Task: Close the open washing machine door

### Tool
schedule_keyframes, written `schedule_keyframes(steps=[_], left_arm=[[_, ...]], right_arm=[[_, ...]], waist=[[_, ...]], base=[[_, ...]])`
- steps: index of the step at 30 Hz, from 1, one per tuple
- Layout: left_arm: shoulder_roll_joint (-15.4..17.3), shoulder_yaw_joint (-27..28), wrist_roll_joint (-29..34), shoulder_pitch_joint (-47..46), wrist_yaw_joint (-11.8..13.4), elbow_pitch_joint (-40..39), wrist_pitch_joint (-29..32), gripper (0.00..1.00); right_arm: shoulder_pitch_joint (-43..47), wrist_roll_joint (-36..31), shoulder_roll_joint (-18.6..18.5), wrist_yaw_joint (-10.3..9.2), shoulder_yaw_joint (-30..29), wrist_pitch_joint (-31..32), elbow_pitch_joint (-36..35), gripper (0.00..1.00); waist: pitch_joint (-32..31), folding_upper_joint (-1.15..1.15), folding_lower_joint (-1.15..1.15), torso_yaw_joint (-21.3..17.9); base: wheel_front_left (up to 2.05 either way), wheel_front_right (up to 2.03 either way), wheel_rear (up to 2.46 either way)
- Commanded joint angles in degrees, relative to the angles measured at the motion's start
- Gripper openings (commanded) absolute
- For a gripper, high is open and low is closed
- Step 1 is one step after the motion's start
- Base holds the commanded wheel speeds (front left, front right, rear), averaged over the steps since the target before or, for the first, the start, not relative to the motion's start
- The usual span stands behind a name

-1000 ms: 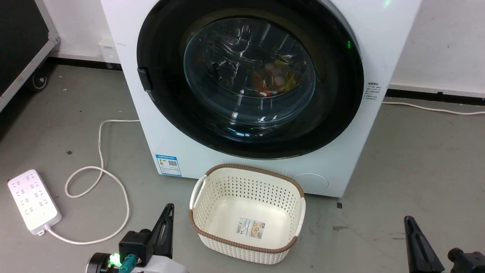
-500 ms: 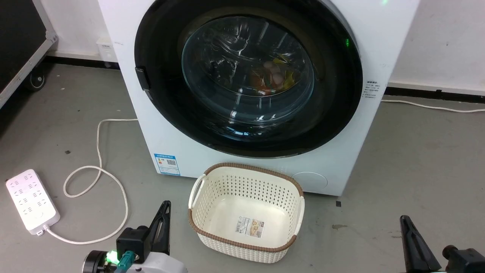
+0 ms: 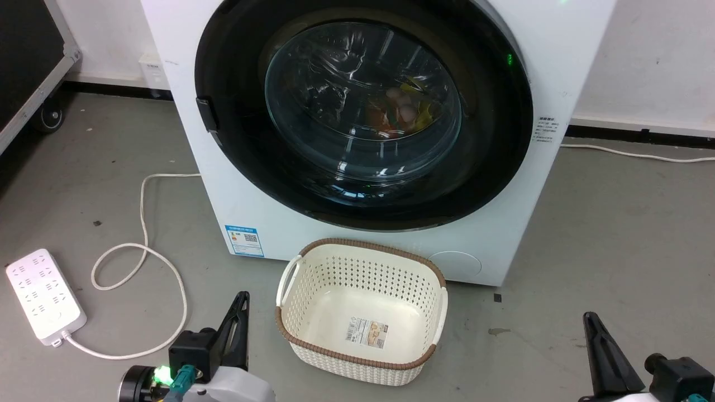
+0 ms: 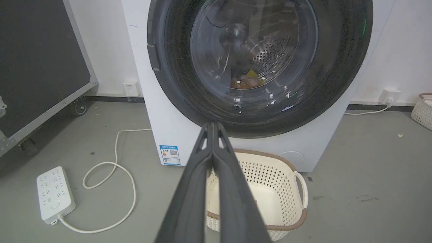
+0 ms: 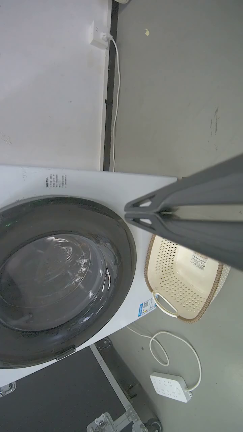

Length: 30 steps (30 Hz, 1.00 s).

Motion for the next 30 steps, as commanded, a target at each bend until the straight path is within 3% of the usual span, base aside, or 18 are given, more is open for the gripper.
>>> schedule_keyframes(steps=[1, 30], left_arm=[[-0.1, 0.4, 0.6, 0.3, -0.4, -0.5, 0.2, 0.0], [-1.4, 3.3, 3.1, 0.5, -1.2, -3.1, 3.2, 0.0]], right_arm=[[-1.2, -0.4, 0.1, -0.01, 0.1, 0.3, -0.4, 0.0], [-3.1, -2.9, 0.2, -0.02, 1.3, 3.6, -1.4, 0.0]], waist=[[0.0, 0.0, -0.01, 0.0], [0.6, 0.0, -0.01, -0.6]], base=[[0.0, 0.0, 0.0], [0.0, 0.0, 0.0]])
